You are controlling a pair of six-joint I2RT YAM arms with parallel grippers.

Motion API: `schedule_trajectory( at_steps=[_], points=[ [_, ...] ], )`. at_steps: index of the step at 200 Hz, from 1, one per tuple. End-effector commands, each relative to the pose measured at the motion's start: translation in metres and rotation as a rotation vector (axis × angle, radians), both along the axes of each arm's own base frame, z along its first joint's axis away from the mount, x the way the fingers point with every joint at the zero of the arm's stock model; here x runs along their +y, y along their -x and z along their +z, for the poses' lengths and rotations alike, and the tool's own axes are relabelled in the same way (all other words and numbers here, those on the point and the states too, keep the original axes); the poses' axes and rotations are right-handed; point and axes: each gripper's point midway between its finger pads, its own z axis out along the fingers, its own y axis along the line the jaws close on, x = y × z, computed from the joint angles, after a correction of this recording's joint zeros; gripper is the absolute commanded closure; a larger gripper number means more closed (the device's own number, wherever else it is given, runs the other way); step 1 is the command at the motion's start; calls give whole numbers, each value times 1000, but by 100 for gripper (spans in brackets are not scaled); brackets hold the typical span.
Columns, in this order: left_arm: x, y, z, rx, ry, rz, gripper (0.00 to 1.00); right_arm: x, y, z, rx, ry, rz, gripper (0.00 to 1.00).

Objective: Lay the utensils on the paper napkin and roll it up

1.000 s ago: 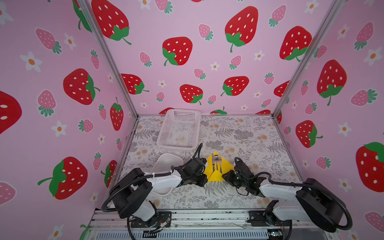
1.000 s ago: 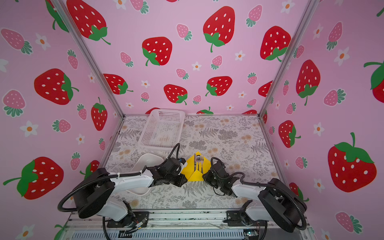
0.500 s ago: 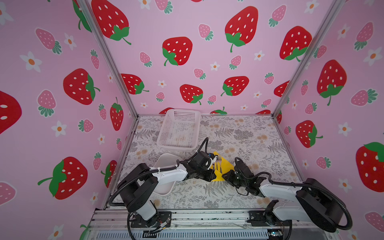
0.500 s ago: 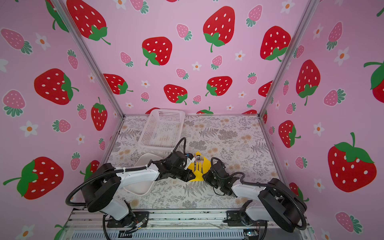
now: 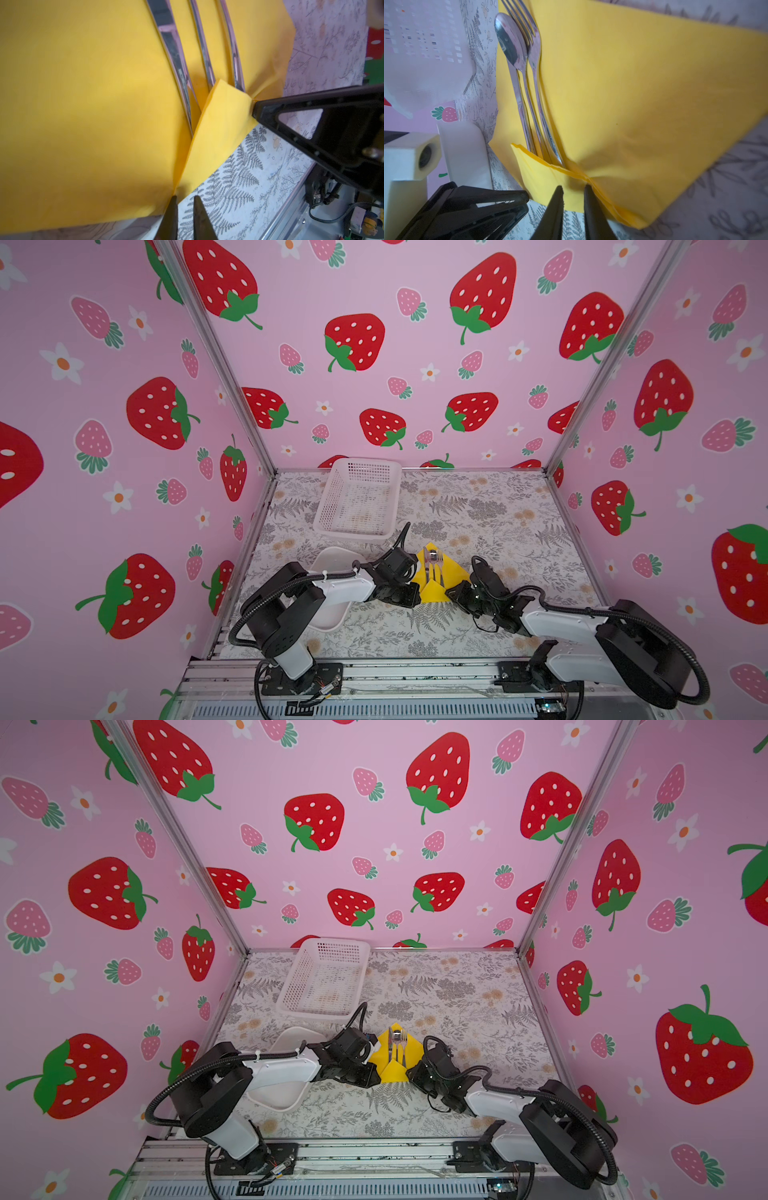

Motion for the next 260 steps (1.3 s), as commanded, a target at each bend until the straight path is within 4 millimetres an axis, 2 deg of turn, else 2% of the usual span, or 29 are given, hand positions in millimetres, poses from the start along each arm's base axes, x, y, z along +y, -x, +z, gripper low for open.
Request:
schedule_trajectory(
  at_steps=[1, 25, 56, 73, 112, 139, 190, 224, 260],
  points=[
    [16, 2, -1, 3, -60, 19, 82, -11, 2, -8, 24, 25, -41, 78],
    [8, 1, 22, -52, 20, -8, 80, -11, 2, -7, 21, 23, -42, 78],
    [-17, -7, 56, -118, 145, -70, 78, -8, -1, -5, 16, 19, -41, 78],
    [-32, -8, 63, -111, 185, -124, 78, -7, -3, -4, 13, 19, -44, 78],
    [-61, -8, 57, -66, 206, -205, 79, -5, -4, -3, 12, 18, -43, 77],
    [-72, -3, 39, -2, 171, -217, 81, -6, -4, -3, 13, 21, -45, 76],
    [-66, -9, 6, 37, 72, -145, 83, -10, -3, 2, -5, 22, -46, 75],
    [-63, -9, 4, 30, 61, -146, 83, -21, -4, 5, -35, 50, -67, 74],
    [-62, -9, 5, 25, 58, -146, 83, -19, -3, 8, -51, 47, -41, 77]
  ],
)
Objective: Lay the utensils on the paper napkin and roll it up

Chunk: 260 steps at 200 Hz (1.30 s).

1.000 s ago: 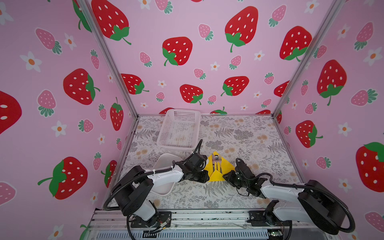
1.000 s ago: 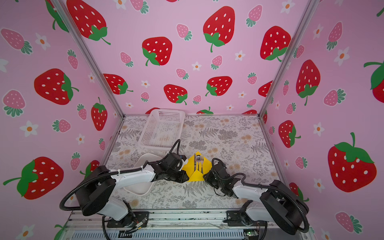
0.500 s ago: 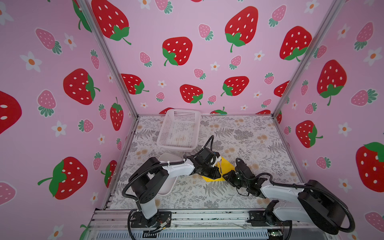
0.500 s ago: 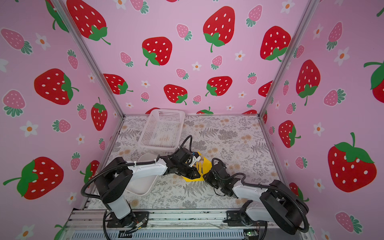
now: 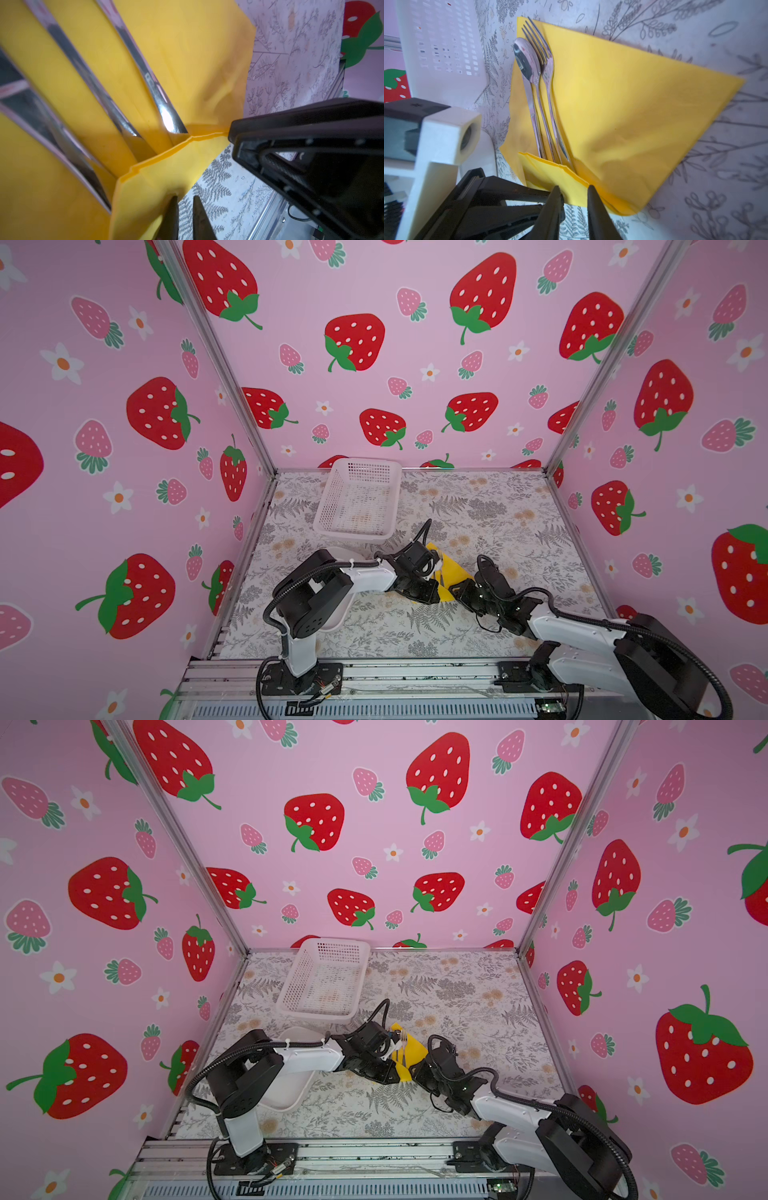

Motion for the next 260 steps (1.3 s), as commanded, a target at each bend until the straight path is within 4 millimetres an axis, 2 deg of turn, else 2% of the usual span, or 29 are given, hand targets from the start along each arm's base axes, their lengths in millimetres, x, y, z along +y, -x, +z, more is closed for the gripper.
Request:
schedule_trajectory(
  at_steps=[1, 16, 53, 90, 125, 181, 184, 190, 260],
  points=[
    [-1, -6, 7, -28, -9, 9, 83, -9, 2, -8, 7, 43, -6, 77],
    [-1, -6, 8, -28, -9, 9, 83, -9, 2, -11, 16, 68, 7, 78],
    [-3, -7, 14, -36, 6, 6, 83, -27, 3, -32, 59, 187, -28, 77],
    [-11, -9, 33, -64, 63, -7, 80, -30, 10, -43, 94, 213, -16, 78],
    [-26, -10, 50, -71, 140, -17, 80, -29, 11, -43, 98, 206, -10, 77],
    [-35, -19, 36, 6, 98, 83, 93, -29, 13, -42, 96, 199, -7, 77],
    [-36, -20, 35, 8, 99, 84, 98, -29, 13, -42, 97, 198, -7, 77],
    [-37, -20, 34, 14, 96, 87, 100, -29, 12, -41, 95, 196, -8, 77],
    [-39, -20, 21, 48, 63, 115, 100, -33, 14, -41, 91, 190, -22, 77]
  ],
)
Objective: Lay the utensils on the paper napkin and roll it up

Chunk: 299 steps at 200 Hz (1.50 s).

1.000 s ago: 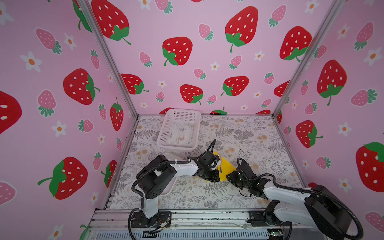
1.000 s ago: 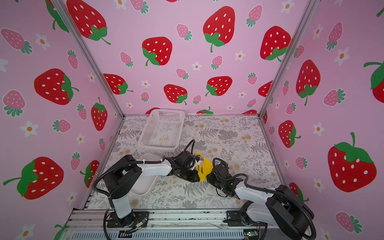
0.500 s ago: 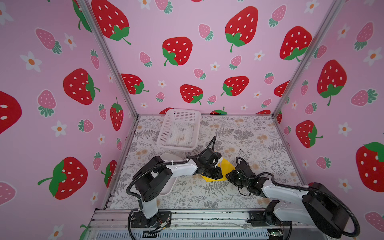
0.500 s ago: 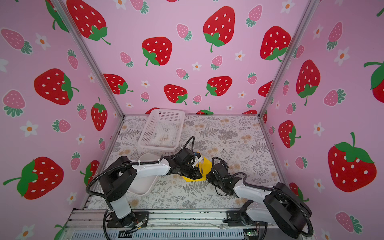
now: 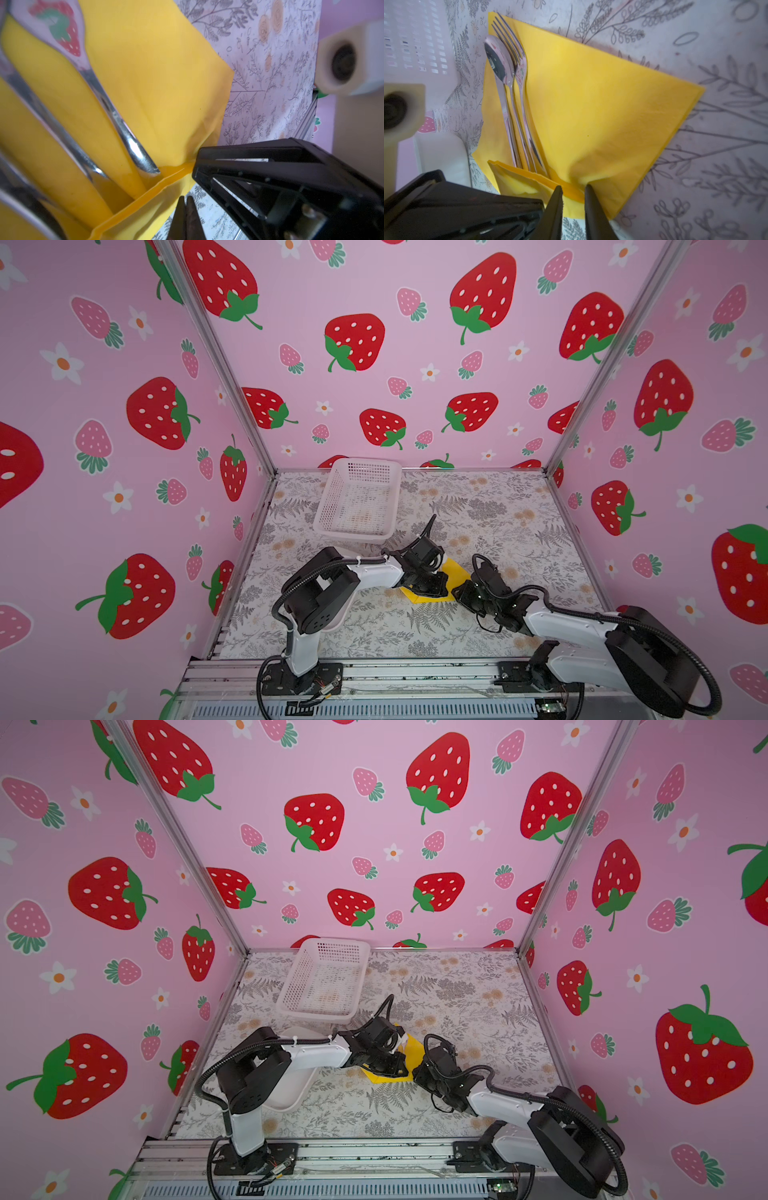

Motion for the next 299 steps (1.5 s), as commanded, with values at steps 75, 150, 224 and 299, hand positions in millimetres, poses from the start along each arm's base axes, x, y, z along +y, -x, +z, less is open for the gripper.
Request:
schedule_trajectory(
  at_steps=[75, 150, 224, 299],
  points=[
    [-9, -11, -1, -21, -20, 25, 100, -20, 12, -18, 53, 66, -24, 77],
    [-1, -9, -15, -30, -110, 20, 100, -14, 9, -6, 28, 37, -9, 75],
    [0, -6, -19, -21, -116, 3, 100, -43, -15, 19, -33, 36, -56, 55],
    [-3, -5, -17, -17, -101, -6, 100, -40, -15, 2, 56, -58, -50, 52]
  ],
)
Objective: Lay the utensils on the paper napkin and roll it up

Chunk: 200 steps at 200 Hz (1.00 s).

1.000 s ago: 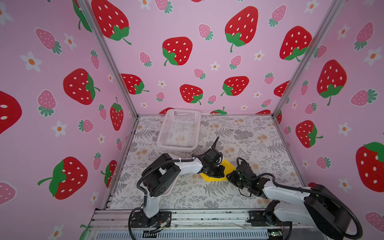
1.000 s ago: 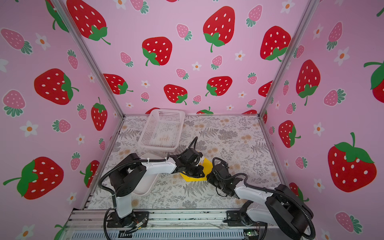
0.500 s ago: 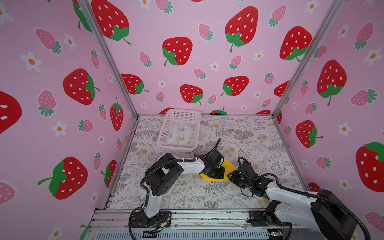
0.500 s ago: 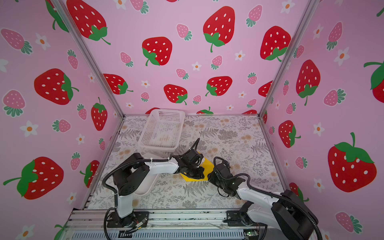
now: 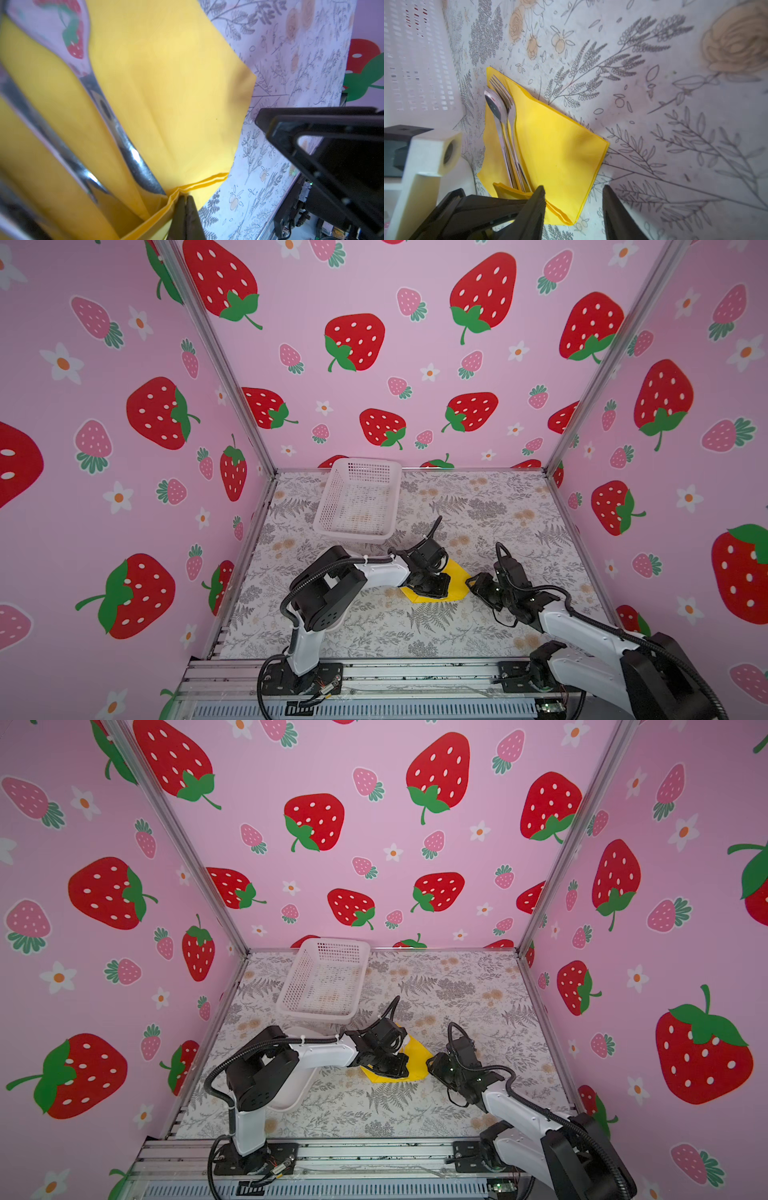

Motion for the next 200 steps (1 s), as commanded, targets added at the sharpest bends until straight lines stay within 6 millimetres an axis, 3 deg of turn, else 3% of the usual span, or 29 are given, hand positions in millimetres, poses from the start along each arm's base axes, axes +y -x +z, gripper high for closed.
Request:
schedule_trajectory(
  at_steps=[1, 60, 104, 147, 184, 200],
  points=[
    [-1, 0, -4, 10, -22, -11, 100, 5, 6, -8, 36, -42, 16, 52],
    [-2, -1, -3, 7, -19, -9, 100, 3, 13, -32, 91, -38, -2, 49],
    [-2, 0, -3, 8, -20, -10, 100, 22, -2, -11, -9, -181, 18, 39],
    [-2, 0, -3, 6, -20, -10, 100, 19, -18, -2, -72, -247, -2, 36],
    [-2, 0, -3, 6, -21, -10, 100, 32, -35, 10, -132, -289, 99, 34],
    [-1, 1, -4, 9, -23, -9, 100, 38, -42, 6, -133, -259, 156, 34]
  ],
)
